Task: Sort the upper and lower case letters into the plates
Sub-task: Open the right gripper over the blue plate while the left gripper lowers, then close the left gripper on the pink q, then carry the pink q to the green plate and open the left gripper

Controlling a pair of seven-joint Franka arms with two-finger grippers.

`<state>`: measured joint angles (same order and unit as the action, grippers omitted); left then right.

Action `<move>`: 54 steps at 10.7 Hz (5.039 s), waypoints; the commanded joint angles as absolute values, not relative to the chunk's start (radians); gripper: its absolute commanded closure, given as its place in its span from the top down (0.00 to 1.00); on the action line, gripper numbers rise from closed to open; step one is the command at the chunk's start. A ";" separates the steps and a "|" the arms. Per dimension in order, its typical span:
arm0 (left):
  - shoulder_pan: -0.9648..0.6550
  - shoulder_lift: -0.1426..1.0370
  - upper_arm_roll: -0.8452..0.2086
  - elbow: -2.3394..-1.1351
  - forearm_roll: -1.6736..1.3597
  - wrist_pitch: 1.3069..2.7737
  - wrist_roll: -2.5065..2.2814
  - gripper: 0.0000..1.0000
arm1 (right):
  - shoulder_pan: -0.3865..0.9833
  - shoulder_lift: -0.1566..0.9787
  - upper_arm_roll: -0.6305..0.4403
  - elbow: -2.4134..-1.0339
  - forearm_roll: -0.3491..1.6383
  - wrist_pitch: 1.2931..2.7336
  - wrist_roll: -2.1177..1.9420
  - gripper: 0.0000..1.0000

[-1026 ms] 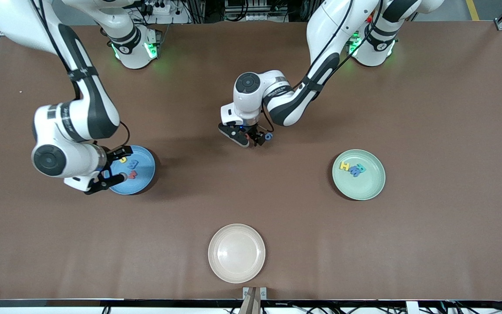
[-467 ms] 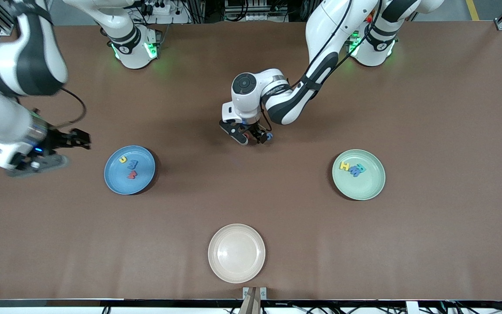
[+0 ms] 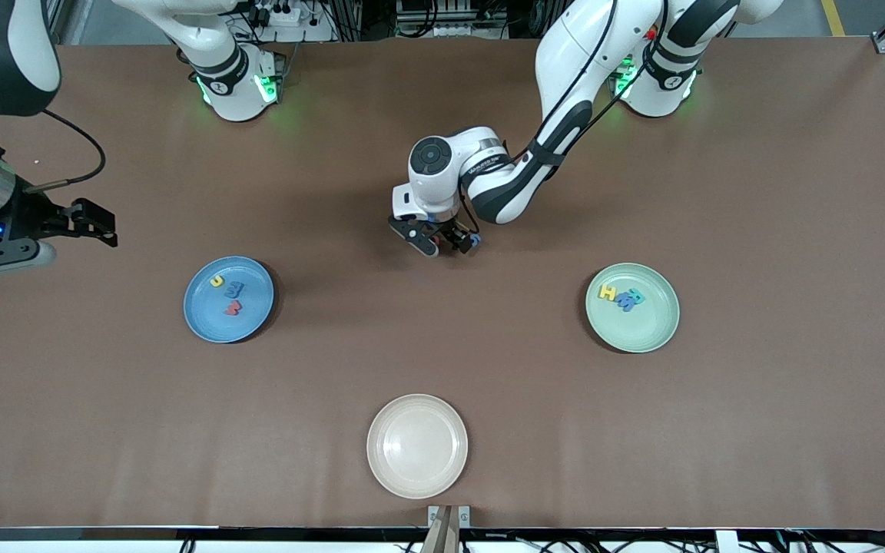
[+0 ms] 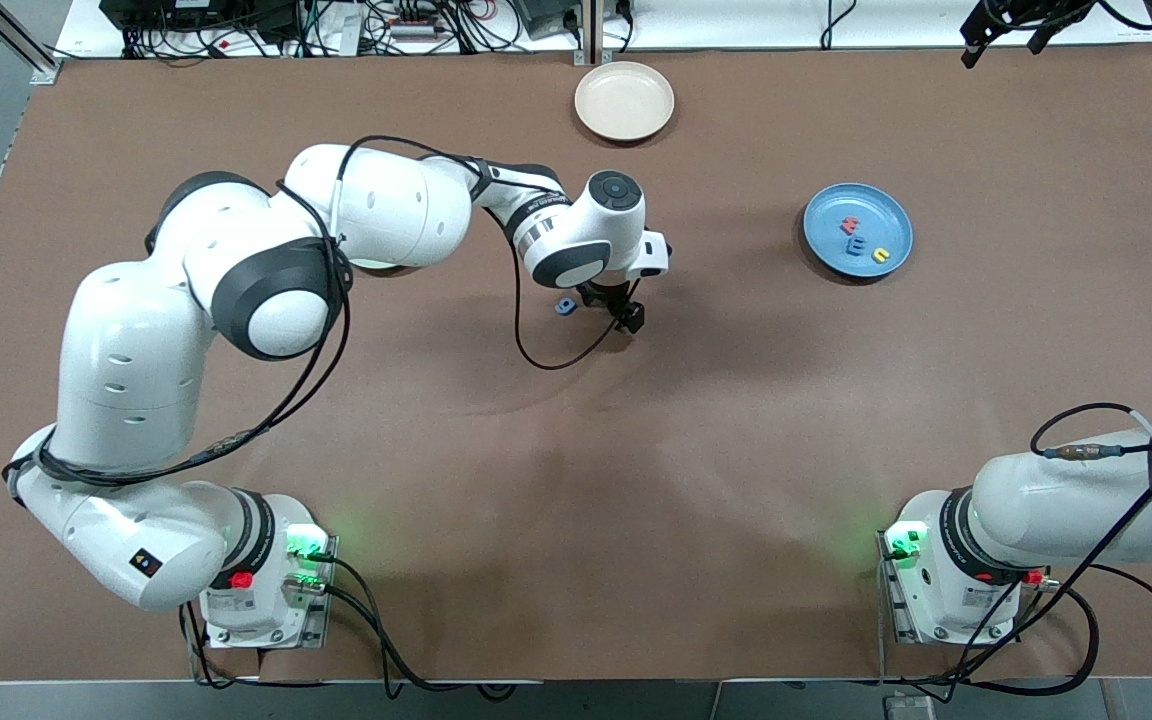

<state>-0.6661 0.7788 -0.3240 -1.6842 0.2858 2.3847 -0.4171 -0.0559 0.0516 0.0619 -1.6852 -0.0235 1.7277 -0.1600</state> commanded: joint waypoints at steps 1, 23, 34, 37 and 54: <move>-0.670 0.804 -0.325 -1.645 0.227 2.378 -0.405 0.62 | -0.069 0.057 0.069 -1.657 0.015 1.710 -0.056 1.00; -0.676 0.816 -0.324 -1.592 0.227 2.378 -0.423 0.15 | -0.043 0.084 0.075 -1.640 0.012 1.695 -0.029 1.00; -0.546 0.778 -0.311 -1.591 0.244 2.326 -0.279 0.00 | -0.044 0.075 0.077 -1.643 0.005 1.697 -0.025 1.00; -0.467 0.712 -0.314 -1.585 0.245 2.151 -0.252 0.00 | -0.045 0.077 0.077 -1.643 0.005 1.697 -0.025 1.00; 0.018 0.626 -0.316 -1.695 0.249 2.039 0.158 0.00 | 0.286 0.322 0.348 -1.652 0.020 1.971 0.118 1.00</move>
<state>-0.0012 0.6549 -0.3043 -1.6674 0.2460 2.0364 0.1371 0.2471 0.2988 0.3322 -1.6661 0.0132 1.9502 0.0486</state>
